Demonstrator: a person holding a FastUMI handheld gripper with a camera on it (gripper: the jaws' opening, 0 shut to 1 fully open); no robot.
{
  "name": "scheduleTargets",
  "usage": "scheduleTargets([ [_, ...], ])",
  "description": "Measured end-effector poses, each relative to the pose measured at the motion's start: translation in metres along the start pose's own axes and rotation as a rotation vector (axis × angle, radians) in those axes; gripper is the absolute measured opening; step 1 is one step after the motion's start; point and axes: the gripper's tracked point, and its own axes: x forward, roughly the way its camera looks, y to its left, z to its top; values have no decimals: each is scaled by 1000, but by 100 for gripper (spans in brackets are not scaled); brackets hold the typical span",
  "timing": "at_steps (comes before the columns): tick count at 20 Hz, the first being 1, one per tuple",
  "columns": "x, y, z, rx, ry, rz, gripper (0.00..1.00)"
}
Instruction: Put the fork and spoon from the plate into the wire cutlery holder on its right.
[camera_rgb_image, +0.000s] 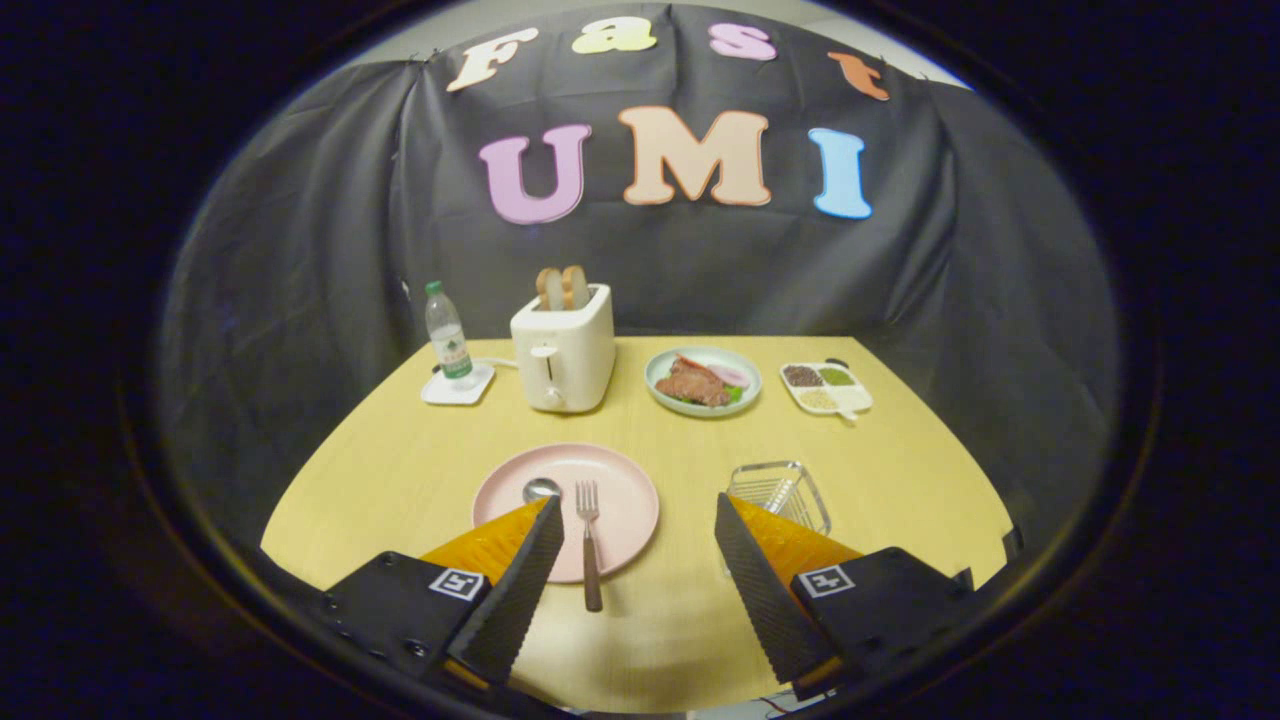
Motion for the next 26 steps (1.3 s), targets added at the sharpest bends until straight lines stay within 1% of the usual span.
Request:
scheduleTargets([
  [4, 19, 12, -39, -46, 138, 57, 97],
  [8, 37, 20, -77, -57, 287, 97, 97],
  [12, 53, 25, -109, -73, 441, 113, 97],
  [16, 67, 24, -127, -121, 520, 103, 94],
  [19, 78, 25, -133, -138, 526, 95, 93],
  [23, 85, 22, -137, -175, 508, 75, 67],
  [26, 86, 28, -138, -158, 494, 88, 48],
])
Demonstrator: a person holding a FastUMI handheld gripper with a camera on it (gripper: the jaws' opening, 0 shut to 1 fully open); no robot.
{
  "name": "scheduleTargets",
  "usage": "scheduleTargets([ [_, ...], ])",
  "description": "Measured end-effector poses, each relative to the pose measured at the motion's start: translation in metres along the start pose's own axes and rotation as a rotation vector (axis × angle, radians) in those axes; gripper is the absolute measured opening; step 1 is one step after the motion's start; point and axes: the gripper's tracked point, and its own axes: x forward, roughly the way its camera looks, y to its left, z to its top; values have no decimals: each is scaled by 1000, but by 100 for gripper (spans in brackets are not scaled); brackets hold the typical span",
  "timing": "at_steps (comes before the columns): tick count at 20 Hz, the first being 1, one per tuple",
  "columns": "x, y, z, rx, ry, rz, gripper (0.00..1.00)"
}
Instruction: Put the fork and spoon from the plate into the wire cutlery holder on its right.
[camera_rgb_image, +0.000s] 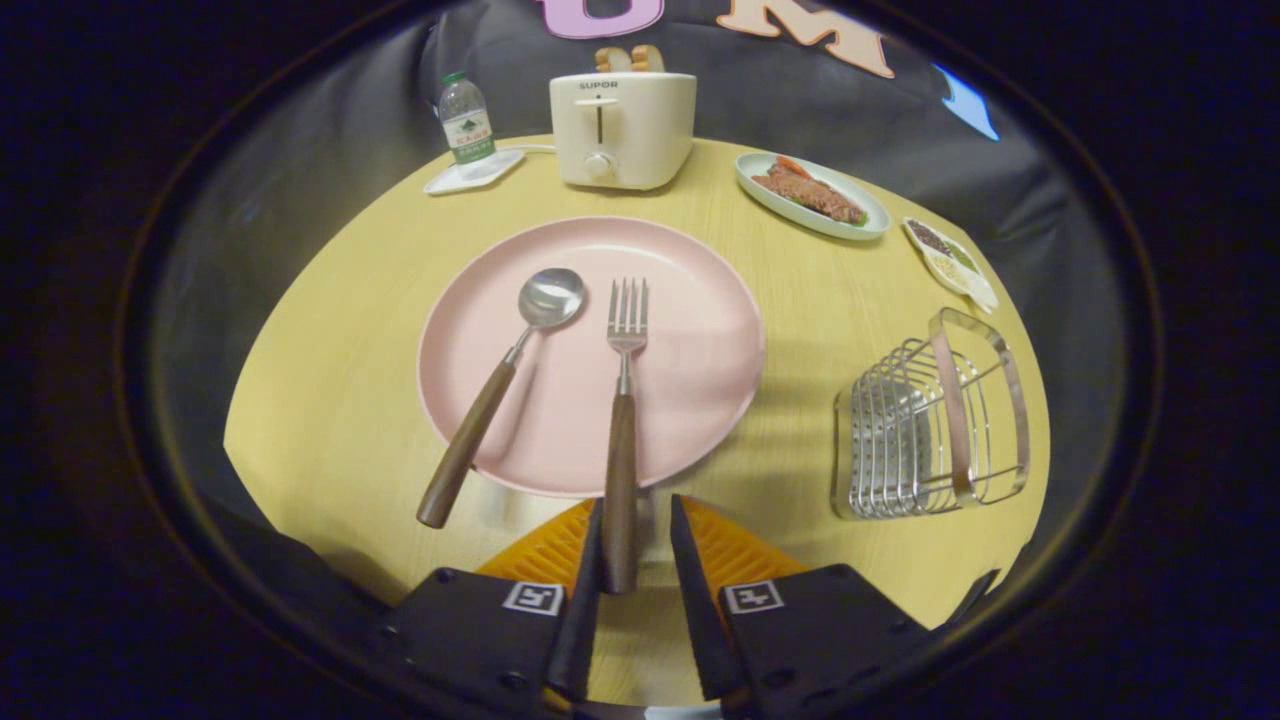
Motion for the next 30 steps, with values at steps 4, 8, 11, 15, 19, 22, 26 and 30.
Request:
scheduleTargets([
  [4, -3, 1, 2, 7, -50, 4, 22],
  [8, -13, 1, 8, 1, -126, 5, 16],
  [11, -16, -8, 11, 45, -153, -21, 8],
  [15, -22, -5, 19, 72, -202, 0, 8],
  [19, -35, -3, 25, 68, -230, 5, 8],
  [22, -52, -12, 35, 99, -254, -2, 8],
  [26, -83, -38, 48, 142, -289, -32, 8],
  [30, -116, -76, 46, 159, -284, -86, 8],
])
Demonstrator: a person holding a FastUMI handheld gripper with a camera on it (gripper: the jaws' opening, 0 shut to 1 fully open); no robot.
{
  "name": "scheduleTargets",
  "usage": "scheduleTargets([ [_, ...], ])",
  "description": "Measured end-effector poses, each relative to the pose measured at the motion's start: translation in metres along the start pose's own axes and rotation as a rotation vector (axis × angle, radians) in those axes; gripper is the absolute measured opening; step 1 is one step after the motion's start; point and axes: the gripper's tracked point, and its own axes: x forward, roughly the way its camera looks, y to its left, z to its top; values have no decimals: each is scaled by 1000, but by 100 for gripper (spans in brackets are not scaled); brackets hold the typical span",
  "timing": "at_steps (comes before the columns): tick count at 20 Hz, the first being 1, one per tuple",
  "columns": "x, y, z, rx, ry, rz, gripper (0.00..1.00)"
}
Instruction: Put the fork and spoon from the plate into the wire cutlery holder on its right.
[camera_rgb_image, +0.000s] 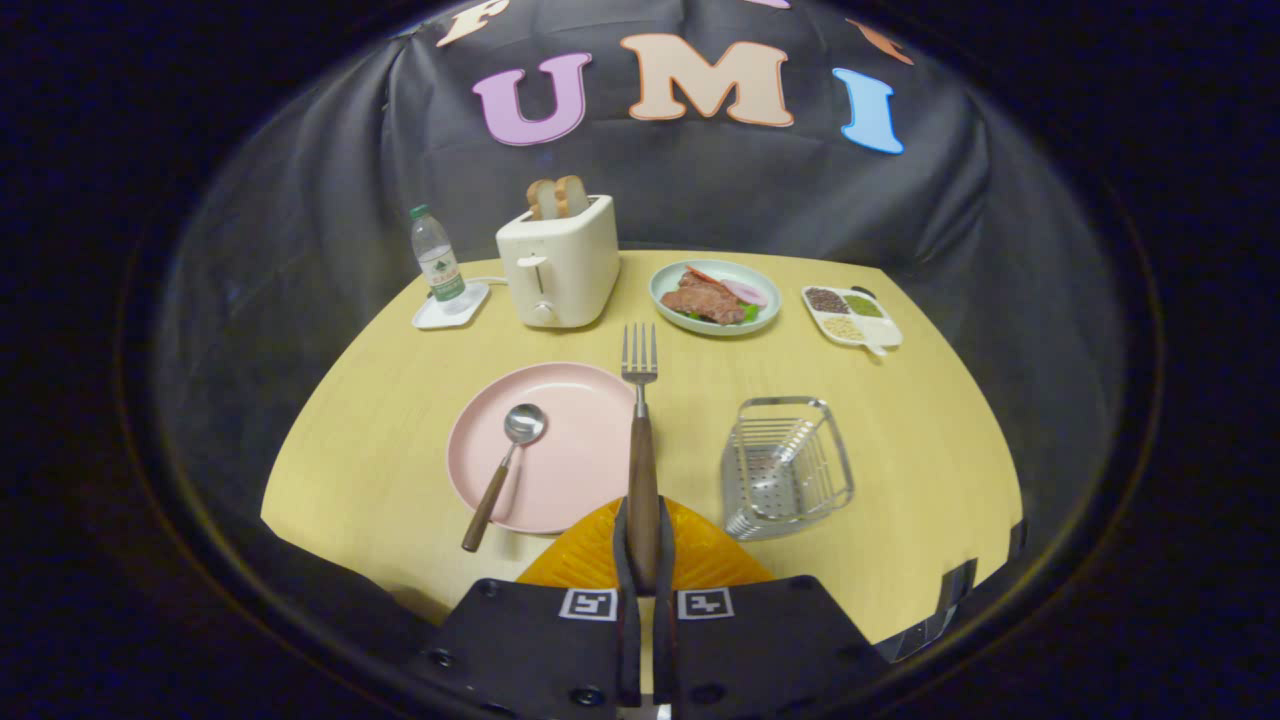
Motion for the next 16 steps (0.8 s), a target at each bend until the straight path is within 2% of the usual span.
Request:
scheduleTargets([
  [7, -47, -64, -19, -4, 112, -75, 8],
  [11, -61, -82, -35, -23, 223, -62, 8],
  [16, -57, -86, -35, -56, 325, -18, 8],
])
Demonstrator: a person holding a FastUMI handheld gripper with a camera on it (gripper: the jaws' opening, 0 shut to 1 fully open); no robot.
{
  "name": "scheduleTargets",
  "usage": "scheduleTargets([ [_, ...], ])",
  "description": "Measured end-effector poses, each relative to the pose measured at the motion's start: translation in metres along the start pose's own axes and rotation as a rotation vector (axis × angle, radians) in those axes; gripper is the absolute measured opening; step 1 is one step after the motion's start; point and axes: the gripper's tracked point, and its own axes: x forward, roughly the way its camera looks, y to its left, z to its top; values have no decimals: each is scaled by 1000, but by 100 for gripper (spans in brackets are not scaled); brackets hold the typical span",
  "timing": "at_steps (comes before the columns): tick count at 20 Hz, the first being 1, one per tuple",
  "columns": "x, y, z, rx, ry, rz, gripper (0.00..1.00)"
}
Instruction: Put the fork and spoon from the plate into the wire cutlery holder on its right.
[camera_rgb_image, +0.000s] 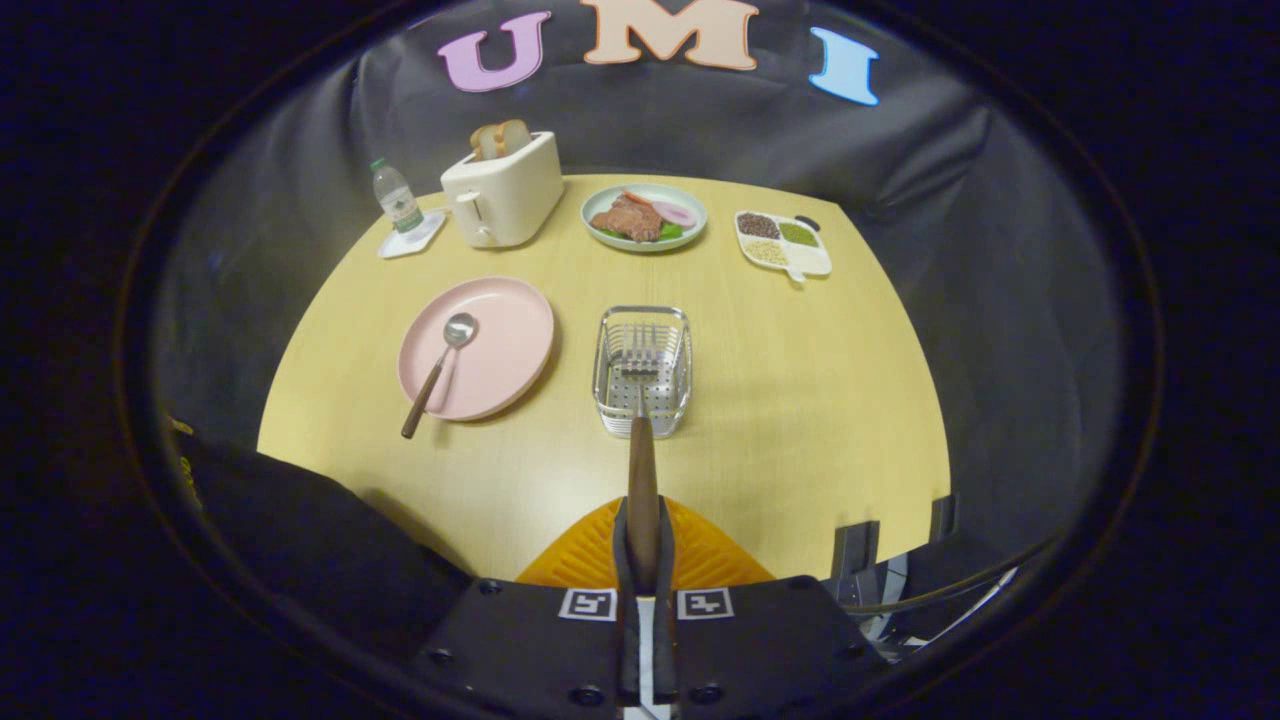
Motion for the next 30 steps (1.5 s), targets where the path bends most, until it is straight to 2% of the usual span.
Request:
scheduleTargets([
  [4, 9, 3, 5, 27, 84, 44, 8],
  [11, 32, -13, 7, -14, 277, 32, 8],
  [21, 53, 1, 20, -35, 338, 54, 10],
  [28, 51, 2, 37, 26, 243, 70, 19],
  [30, 46, 4, 42, 60, 206, 80, 40],
])
